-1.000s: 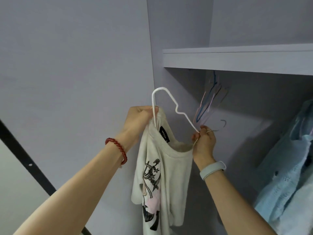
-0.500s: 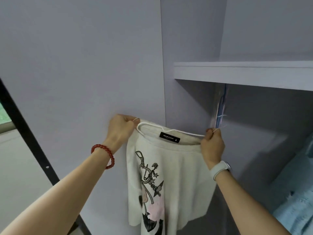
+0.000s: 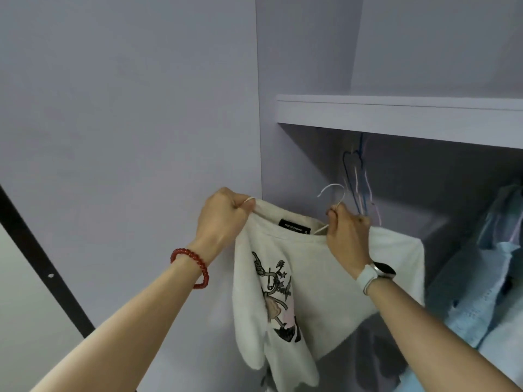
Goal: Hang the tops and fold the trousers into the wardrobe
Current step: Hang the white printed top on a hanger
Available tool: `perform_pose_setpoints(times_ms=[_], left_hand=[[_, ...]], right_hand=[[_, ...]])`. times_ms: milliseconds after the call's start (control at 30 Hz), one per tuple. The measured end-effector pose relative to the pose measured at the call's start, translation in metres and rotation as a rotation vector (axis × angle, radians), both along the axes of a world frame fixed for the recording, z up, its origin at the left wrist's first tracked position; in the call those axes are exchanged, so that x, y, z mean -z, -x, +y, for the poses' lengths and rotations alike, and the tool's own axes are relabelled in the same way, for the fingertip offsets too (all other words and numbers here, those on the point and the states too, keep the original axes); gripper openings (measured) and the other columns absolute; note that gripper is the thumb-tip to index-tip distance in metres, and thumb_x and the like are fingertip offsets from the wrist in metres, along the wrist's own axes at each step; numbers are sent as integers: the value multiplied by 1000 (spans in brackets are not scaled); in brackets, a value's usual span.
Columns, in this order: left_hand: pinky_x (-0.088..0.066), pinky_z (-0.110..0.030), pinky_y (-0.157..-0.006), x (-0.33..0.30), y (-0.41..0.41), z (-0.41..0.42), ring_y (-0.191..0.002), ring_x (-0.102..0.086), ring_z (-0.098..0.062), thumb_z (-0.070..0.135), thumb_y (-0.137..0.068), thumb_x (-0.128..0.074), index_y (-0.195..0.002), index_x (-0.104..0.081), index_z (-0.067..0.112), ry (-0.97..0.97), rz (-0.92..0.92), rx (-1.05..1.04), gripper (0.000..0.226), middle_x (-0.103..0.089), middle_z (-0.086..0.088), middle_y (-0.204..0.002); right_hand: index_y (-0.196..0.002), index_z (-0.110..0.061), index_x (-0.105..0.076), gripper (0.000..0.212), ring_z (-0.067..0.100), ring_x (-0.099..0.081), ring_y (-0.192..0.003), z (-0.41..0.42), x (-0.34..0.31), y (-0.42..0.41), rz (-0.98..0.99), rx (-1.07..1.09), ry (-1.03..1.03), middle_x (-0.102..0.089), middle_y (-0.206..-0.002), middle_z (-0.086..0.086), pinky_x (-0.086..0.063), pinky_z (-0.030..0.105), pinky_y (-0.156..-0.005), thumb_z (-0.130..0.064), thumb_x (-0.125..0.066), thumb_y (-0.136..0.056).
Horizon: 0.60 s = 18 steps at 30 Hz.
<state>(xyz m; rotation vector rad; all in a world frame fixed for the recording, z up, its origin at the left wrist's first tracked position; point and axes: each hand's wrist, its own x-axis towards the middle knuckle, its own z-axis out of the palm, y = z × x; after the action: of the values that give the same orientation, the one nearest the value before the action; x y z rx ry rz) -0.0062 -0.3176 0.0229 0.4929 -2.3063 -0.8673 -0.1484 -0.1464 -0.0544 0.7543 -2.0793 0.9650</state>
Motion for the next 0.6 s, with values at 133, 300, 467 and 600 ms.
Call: perform_pose_setpoints(times_ms=[133,300,467,600], left_hand=[[-44,-35,-64,12,15,19,-63,-44,-19,21,-92,-52,-65,-57,7,75,-65,78,31,-45,-4,-68],[-39,-37,-97,28,21,23,-111,-50,-23,37,-86,-62,-125,-57,20,14,-150,225,42,-53,-10,-111],[-34,-24,-101,82,5,-1,-128,-42,-21,19,-79,-73,-148,-16,21,-199,-365,285,90,-41,-4,-140],[-32,-17,-82,101,13,-1,-115,-51,-24,8,-91,-54,-132,-47,12,-100,-305,205,42,-56,-7,-127]], right_hand=[[-88,0,-62,15,36,-58,-57,2,-19,-1,-47,-186,-127,-62,-62,12,-44,42,-64,-3,-47,-91],[-91,-3,-58,14,14,-52,-66,20,-48,8,-234,-256,93,-54,-70,-6,-36,23,-61,-1,-44,-93],[-86,-5,-55,15,1,-47,-56,60,-42,18,-352,-138,269,-49,-65,-5,-37,22,-61,3,-42,-91],[-88,0,-55,14,22,-49,-71,96,-22,17,-392,-59,203,-52,-74,7,-36,28,-65,4,-41,-91]])
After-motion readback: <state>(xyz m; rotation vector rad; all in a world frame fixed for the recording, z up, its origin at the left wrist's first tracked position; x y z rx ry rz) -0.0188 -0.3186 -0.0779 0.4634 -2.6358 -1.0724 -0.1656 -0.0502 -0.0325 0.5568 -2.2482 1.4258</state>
